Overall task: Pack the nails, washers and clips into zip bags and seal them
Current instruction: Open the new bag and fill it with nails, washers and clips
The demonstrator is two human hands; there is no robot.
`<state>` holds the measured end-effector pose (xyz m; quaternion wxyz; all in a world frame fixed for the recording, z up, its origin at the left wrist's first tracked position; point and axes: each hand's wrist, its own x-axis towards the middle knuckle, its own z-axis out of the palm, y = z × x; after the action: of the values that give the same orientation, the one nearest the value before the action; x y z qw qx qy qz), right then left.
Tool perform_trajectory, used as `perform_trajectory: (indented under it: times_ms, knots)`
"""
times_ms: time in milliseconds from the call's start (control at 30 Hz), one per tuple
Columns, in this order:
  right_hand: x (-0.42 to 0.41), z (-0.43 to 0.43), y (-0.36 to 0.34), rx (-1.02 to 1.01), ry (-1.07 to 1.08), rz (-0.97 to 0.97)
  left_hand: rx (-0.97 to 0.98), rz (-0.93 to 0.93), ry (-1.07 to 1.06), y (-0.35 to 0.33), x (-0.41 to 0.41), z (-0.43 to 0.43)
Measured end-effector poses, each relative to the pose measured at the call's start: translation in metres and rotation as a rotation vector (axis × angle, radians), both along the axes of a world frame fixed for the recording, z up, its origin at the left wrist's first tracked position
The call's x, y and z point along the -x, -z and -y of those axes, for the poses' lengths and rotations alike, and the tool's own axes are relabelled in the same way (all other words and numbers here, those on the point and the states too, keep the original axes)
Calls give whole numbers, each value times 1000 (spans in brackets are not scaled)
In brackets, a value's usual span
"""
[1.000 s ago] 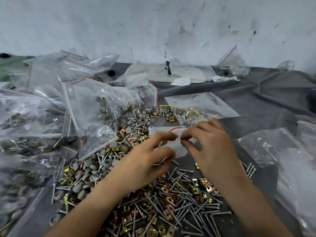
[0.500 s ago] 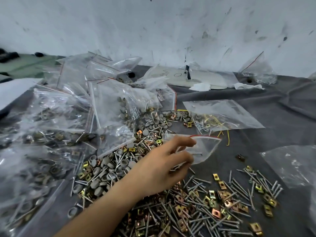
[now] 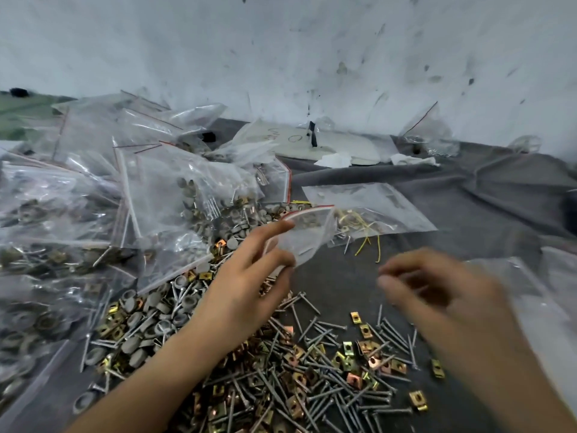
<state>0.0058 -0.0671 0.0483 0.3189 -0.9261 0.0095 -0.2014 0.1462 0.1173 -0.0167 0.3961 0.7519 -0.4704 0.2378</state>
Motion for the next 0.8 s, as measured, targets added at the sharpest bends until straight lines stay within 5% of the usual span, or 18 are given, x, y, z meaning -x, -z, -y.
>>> perform_trajectory:
  times_ms: [133, 333, 633, 800]
  knots:
    - [-33, -7, 43, 382, -99, -518, -7, 10, 23, -1, -1, -1]
    - [-54, -9, 43, 440, 4, -740, -56, 10, 49, 0, -3, -1]
    - [-63, -21, 52, 346, -35, -494, -140, 40, 167, 1, -1, 1]
    - [-48, -9, 38, -116, -282, -359, -176, 30, 135, 3, -5, -2]
